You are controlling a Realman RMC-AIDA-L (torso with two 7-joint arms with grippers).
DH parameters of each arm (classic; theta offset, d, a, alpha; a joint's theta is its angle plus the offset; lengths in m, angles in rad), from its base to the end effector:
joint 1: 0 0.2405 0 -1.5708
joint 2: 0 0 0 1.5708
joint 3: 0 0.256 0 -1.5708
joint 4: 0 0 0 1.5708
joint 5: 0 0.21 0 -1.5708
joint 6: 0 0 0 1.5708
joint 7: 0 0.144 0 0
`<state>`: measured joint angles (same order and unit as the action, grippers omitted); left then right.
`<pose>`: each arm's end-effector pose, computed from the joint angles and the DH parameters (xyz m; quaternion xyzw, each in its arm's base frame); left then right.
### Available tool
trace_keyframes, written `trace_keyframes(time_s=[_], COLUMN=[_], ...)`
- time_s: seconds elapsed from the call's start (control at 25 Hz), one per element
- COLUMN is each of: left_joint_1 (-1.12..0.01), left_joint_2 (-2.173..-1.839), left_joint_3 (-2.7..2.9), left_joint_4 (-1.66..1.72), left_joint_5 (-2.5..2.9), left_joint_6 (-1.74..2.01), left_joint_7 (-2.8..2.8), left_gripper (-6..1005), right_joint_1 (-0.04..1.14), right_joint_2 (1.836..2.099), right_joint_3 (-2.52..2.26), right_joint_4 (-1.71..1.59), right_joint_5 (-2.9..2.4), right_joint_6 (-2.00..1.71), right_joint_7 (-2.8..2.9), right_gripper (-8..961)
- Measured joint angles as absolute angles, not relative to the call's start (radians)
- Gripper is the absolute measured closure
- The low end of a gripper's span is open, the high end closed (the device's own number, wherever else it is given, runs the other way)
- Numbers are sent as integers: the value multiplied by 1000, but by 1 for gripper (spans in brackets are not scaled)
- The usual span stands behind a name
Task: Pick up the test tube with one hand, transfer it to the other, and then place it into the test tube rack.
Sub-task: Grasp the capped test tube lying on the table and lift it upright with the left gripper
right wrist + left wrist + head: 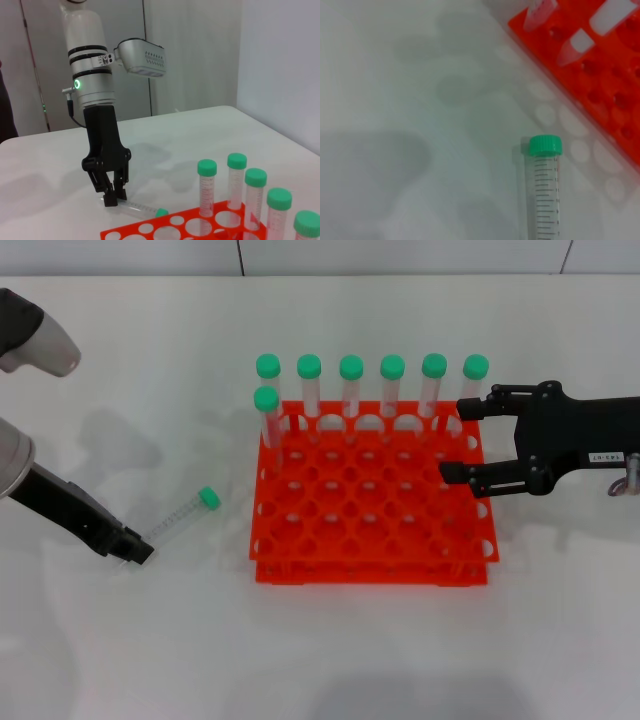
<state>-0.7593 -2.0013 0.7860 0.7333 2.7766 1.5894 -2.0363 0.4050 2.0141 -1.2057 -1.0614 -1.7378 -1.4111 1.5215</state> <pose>-0.2830 0.3565 0.0237 -0.9060 -0.3850 0.1643 0.0626 0.2090 0.3390 0.0167 -0.9702 0.0860 0.1800 0.1378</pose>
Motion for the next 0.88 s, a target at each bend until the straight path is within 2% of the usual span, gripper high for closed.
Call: trace_keyframes(time_s=[0.88], left_joint_1=[-764], left_joint_2=[-1999], left_joint_3=[785], left_joint_4=[719], left_joint_5=[2776], left_joint_6=[1587], left_joint_7=[-2040], left_gripper=[803], right_joint_1=[403], right_joint_2=[2014], right_joint_3=[-1196], right_joint_4=[-1061], right_joint_5=[-1724], right_joint_6=[-1411], right_joint_7=[1511], right_gripper=[159])
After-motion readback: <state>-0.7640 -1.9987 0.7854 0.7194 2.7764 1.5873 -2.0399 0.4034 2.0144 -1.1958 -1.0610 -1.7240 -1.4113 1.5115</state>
